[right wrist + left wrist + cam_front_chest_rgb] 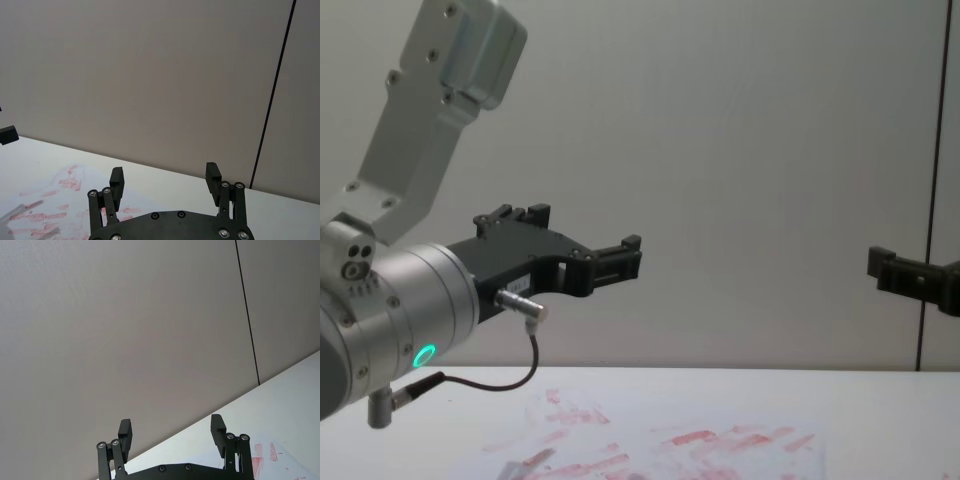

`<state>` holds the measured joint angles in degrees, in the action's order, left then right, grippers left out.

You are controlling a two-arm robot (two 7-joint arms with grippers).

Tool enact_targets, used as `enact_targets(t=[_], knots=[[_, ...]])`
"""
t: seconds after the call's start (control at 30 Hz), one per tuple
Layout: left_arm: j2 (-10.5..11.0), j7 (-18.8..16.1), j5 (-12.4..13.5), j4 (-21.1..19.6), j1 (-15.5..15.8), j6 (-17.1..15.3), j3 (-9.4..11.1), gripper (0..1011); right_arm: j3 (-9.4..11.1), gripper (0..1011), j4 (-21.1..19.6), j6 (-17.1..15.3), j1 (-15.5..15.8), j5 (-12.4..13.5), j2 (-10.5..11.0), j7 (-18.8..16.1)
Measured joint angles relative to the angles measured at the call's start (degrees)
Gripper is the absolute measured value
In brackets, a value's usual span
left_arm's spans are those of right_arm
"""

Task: Use the one hand to pick up the stamp and affix it onto the A4 paper.

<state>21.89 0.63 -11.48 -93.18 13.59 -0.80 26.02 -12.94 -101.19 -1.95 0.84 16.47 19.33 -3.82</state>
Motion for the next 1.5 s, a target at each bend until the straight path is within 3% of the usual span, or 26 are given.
enact_targets(t=[0.7,0.9,1.23,1.3,1.5], knots=[[0.0,0.0,0.0,0.0,0.0,0.0,0.0,1002,0.1,1001,-0.3,0.0,0.2,0.2,0.0,0.0],[0.0,0.0,0.0,0.0,0.0,0.0,0.0,1002,0.5,1001,-2.4,0.0,2.5,1.7,1.1,1.0],[0.0,0.0,0.0,0.0,0.0,0.0,0.0,1003,2.7,1001,-8.5,-2.1,10.2,6.9,6.0,3.7],[0.0,0.0,0.0,0.0,0.0,0.0,0.0,1002,3.6,1001,-10.1,-2.8,12.9,8.8,8.0,4.3],[0.0,0.0,0.0,0.0,0.0,0.0,0.0,1002,5.3,1001,-12.0,-4.5,17.0,11.3,11.1,4.8]])
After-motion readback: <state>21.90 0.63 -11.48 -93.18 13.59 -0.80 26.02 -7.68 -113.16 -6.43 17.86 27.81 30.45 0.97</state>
